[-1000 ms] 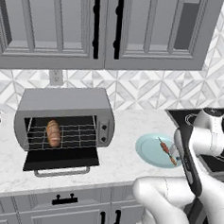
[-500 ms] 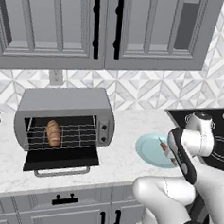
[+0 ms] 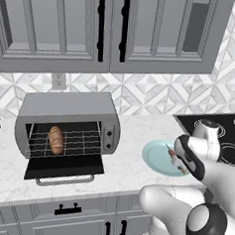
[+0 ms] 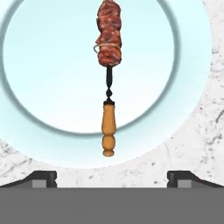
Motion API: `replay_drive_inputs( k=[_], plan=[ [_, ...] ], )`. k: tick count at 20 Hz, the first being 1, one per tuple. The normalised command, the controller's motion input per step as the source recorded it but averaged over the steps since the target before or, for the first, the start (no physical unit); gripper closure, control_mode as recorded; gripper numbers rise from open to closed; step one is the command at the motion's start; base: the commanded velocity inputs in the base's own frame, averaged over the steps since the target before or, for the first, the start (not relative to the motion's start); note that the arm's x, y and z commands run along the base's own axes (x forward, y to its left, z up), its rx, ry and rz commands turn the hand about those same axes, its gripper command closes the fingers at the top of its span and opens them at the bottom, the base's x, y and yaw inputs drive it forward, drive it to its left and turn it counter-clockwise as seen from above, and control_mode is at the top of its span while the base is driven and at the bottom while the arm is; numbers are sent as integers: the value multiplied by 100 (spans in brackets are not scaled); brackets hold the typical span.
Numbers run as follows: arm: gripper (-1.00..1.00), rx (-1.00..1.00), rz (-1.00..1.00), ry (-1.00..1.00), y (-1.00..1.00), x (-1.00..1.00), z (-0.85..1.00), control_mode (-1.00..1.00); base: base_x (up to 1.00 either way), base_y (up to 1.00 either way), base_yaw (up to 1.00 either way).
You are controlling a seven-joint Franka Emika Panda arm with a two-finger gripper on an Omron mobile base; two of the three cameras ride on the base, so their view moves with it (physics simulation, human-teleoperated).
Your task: Pick up the kebab skewer and baguette bread, and place them inside the toaster oven. Close the toaster oven door and start by setting the timer.
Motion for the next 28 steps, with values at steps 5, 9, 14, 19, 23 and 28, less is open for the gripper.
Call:
replay_drive_inputs(
  k=[5, 9, 14, 19, 23, 28],
  plan=[
    [-100, 1, 0, 0, -8, 15, -27, -100, 0, 0, 0],
    [-100, 0, 0, 0, 0, 11, -17, -100, 0, 0, 0],
    [-100, 0, 0, 0, 0, 16, -12, -100, 0, 0, 0],
    [-100, 0, 0, 0, 0, 14, -12, -100, 0, 0, 0],
    [-100, 0, 0, 0, 0, 10, -16, -100, 0, 0, 0],
    [-100, 0, 0, 0, 1, 6, -11, -100, 0, 0, 0]
  ],
)
